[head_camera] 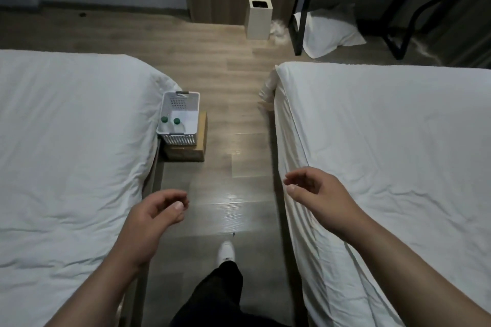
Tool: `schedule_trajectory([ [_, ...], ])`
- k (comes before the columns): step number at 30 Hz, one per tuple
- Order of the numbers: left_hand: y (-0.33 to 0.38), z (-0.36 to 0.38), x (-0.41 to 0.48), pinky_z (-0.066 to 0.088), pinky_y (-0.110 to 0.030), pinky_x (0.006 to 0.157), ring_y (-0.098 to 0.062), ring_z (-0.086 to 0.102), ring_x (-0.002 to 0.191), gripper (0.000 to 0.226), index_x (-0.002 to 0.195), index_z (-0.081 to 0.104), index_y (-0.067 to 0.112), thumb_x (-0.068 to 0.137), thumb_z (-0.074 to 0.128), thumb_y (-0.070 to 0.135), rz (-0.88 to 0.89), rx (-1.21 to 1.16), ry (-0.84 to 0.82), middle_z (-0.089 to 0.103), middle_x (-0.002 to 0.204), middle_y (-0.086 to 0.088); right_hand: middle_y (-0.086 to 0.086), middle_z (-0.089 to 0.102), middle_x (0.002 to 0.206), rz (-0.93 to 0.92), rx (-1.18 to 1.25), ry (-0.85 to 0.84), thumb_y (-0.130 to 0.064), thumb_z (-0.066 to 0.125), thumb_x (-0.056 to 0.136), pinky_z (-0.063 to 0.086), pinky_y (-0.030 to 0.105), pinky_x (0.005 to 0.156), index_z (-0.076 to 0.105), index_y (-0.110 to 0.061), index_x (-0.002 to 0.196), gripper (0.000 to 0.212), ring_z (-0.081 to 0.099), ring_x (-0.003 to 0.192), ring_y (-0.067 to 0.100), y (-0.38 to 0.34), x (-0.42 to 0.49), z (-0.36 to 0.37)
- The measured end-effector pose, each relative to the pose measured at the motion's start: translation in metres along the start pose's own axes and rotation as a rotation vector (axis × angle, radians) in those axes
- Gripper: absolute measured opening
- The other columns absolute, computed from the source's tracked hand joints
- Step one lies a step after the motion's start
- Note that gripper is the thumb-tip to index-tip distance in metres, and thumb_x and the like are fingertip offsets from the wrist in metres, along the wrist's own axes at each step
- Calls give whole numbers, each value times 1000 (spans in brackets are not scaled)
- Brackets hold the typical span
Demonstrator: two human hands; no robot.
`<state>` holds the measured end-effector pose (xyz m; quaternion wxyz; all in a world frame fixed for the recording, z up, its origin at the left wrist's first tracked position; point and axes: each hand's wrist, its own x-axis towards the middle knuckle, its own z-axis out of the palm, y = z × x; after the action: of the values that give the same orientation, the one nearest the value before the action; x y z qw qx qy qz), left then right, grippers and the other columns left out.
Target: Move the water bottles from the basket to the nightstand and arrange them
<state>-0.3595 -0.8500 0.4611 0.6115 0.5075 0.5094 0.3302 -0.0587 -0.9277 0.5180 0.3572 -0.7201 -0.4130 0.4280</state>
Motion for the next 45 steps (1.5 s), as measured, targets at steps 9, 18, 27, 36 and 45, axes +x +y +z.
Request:
schedule_trajectory([
  [9,36,-6,107,55,-44,92,-8,68,90,30,101,72,20,73,65,31,17,189,-97,73,98,8,-1,72,99,19,-26,-24,-21,69,85,53,43,93,69,-26,99,14,67,97,14,-39,94,3],
  [18,65,6,185,54,-48,95,-21,69,101,30,94,72,31,66,69,41,18,26,43,75,100,2,2,73,98,78,-17,-69,-15,68,86,53,43,94,70,-22,97,12,67,95,16,-44,180,-15],
  [27,105,47,301,53,-47,96,-22,69,103,44,101,72,24,62,69,45,-1,14,142,75,101,-4,-1,72,96,84,-4,-169,-17,68,86,53,37,94,70,-24,97,14,67,93,11,-46,312,-55],
  [36,107,49,340,52,-48,98,-20,70,98,18,95,74,26,80,74,17,-108,48,342,76,100,-2,4,72,95,-17,-70,-368,-11,69,84,51,31,89,69,-21,95,14,67,92,18,-88,439,-50],
  [45,97,-12,361,51,-54,96,-22,70,97,35,93,74,35,62,65,49,-182,57,533,76,95,2,2,71,92,-145,-200,-509,-13,70,83,52,29,85,69,-18,97,14,67,88,17,-141,525,26],
])
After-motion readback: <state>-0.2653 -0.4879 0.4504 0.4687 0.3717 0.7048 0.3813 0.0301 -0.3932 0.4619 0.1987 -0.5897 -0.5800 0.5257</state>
